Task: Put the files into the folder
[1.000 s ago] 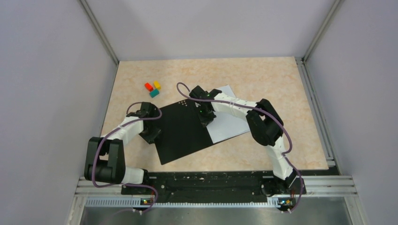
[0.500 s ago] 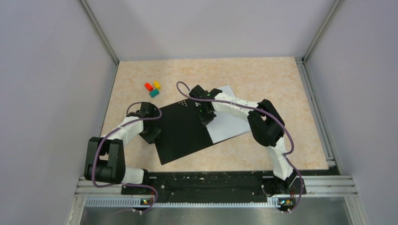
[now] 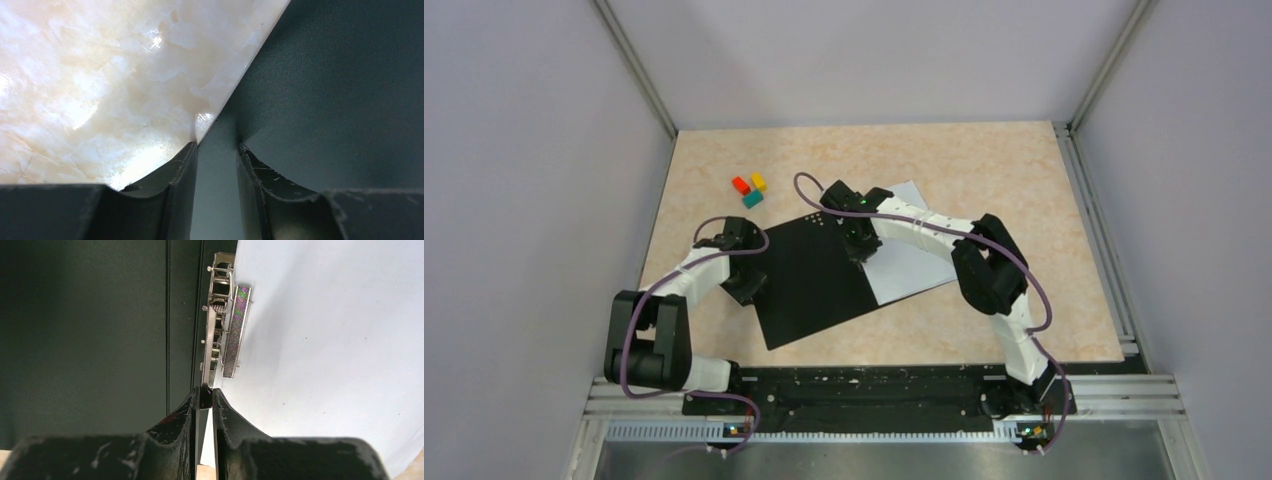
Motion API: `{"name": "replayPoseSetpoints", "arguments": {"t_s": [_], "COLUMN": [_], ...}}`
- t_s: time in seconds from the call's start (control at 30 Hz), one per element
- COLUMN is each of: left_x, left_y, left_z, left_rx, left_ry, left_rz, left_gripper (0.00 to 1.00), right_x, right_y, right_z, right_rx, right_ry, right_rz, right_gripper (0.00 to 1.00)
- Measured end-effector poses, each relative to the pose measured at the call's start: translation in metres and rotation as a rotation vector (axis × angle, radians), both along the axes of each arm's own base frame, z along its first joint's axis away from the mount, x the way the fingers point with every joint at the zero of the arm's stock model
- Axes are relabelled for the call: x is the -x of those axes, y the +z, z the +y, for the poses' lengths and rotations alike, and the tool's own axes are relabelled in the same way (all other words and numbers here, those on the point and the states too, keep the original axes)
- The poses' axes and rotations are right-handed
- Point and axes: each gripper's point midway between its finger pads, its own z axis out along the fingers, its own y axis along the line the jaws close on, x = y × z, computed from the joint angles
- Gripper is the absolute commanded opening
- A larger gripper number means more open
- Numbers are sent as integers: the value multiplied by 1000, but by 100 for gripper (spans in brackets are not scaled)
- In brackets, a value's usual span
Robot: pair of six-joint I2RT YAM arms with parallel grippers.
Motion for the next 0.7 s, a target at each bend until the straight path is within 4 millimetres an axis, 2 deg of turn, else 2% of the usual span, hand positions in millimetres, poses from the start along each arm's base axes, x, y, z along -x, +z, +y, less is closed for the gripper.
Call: {"name": "replayPoseSetpoints", "arguments": {"t_s": [0.7], "left_x": [-7], "left_y": [1], "left_z": [-1], "left_rx": [2], "left_ry": [-1], "left_rz": [-10], "left_gripper": [38], "right_x": [-23], "right_y": [42], "right_z": [10], "right_rx": [-5], "right_ry": [-6], "right_rz": [-114], "right_gripper": [19]}}
